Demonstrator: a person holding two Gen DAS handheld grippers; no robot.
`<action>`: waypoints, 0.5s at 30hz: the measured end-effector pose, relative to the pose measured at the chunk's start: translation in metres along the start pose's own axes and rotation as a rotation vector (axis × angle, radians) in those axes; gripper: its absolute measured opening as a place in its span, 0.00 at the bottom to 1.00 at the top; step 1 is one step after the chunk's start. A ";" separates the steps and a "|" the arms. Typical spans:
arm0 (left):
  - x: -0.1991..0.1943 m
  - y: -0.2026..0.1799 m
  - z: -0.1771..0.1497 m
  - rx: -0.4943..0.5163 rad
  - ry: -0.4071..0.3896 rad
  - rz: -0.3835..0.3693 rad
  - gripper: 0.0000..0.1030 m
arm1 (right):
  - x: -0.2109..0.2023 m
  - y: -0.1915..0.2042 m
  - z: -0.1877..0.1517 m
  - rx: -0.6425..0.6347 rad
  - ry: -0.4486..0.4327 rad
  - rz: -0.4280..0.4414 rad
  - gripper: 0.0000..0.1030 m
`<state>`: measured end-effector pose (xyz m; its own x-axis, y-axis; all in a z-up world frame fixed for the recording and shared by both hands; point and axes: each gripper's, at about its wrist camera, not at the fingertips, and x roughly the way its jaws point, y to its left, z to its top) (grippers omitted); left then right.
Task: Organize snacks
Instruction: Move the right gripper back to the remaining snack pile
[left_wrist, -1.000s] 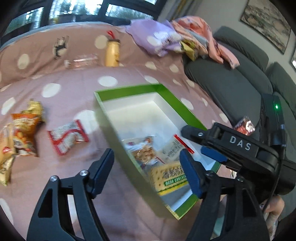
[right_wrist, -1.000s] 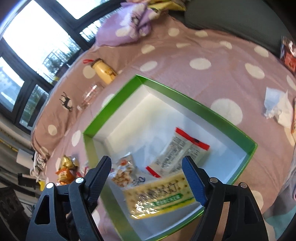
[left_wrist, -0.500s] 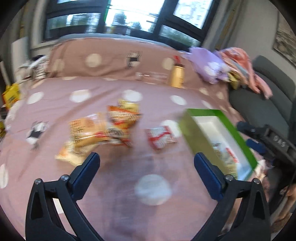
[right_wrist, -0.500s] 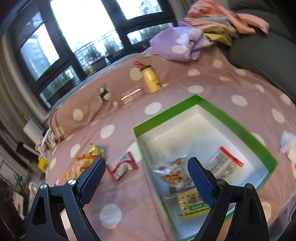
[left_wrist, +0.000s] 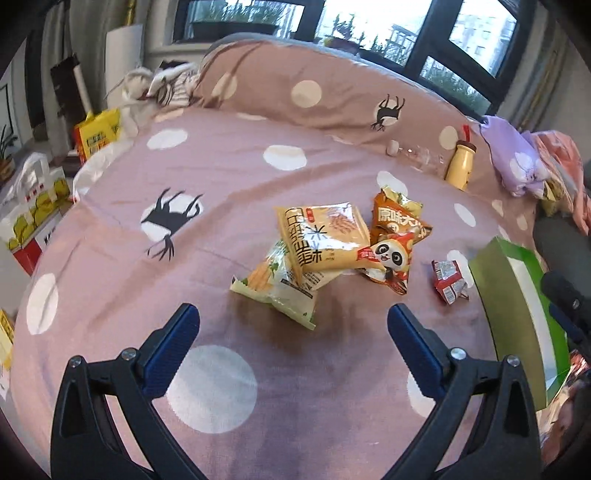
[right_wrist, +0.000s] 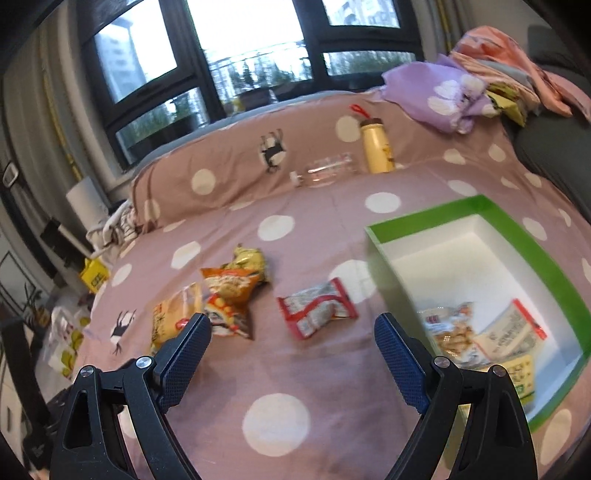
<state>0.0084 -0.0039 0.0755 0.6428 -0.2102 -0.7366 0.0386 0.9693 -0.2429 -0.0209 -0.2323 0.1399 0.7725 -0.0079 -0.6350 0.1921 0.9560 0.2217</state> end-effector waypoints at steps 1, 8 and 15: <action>0.000 0.001 0.001 -0.007 -0.002 0.001 0.99 | 0.003 0.006 -0.002 -0.015 -0.001 0.011 0.87; 0.005 -0.001 -0.001 0.003 -0.005 0.029 0.99 | 0.021 0.025 -0.013 -0.075 0.042 0.003 0.87; 0.007 -0.002 -0.002 0.002 0.010 0.020 0.99 | 0.022 0.032 -0.018 -0.107 0.036 0.023 0.87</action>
<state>0.0116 -0.0075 0.0696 0.6357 -0.1920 -0.7477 0.0276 0.9736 -0.2265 -0.0087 -0.1966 0.1201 0.7533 0.0229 -0.6573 0.1075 0.9817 0.1575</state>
